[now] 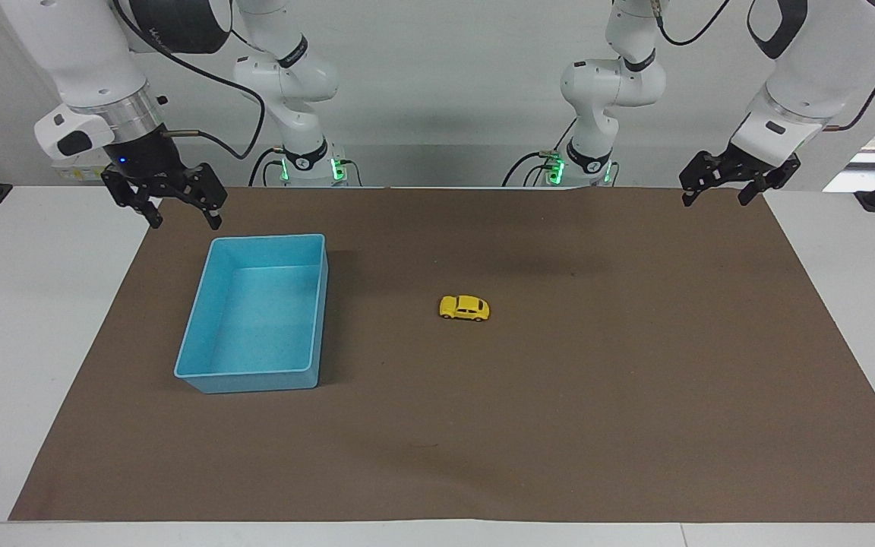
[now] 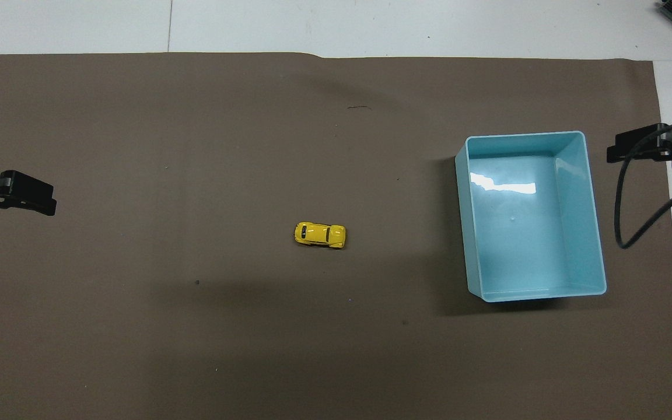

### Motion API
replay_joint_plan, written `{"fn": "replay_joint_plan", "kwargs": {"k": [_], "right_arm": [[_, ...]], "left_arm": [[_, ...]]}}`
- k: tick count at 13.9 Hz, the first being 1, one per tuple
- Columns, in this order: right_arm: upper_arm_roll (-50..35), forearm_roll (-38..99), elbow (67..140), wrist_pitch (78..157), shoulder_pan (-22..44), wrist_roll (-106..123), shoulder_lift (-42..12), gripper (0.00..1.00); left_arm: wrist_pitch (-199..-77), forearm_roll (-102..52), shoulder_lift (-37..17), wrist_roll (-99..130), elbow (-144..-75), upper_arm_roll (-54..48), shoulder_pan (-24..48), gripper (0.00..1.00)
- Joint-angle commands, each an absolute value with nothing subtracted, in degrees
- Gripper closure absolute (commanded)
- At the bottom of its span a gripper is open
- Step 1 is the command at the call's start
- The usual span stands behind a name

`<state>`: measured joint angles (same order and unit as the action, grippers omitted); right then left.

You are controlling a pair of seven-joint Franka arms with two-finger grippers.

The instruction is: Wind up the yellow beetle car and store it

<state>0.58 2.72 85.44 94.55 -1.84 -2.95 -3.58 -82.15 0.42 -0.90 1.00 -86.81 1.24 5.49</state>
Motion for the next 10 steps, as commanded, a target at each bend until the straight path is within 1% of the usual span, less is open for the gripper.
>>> {"fn": "replay_joint_plan", "kwargs": {"k": [1, 8, 10], "right_arm": [[0.35, 2.55, 85.34, 93.78, -2.11, -2.20, -3.16, 0.00], [0.35, 2.55, 85.34, 93.78, -2.11, -2.29, -3.16, 0.00], [0.35, 2.55, 85.34, 93.78, -2.11, -2.29, -3.16, 0.00]], "left_arm": [[-81.21, -0.17, -0.18, 0.53, -86.75, 1.06, 5.36, 0.00], [-82.00, -3.78, 0.35, 0.53, -87.27, 0.36, 6.06, 0.00], [-84.70, -3.78, 0.44, 0.70, -88.15, -0.26, 6.68, 0.00]]}}
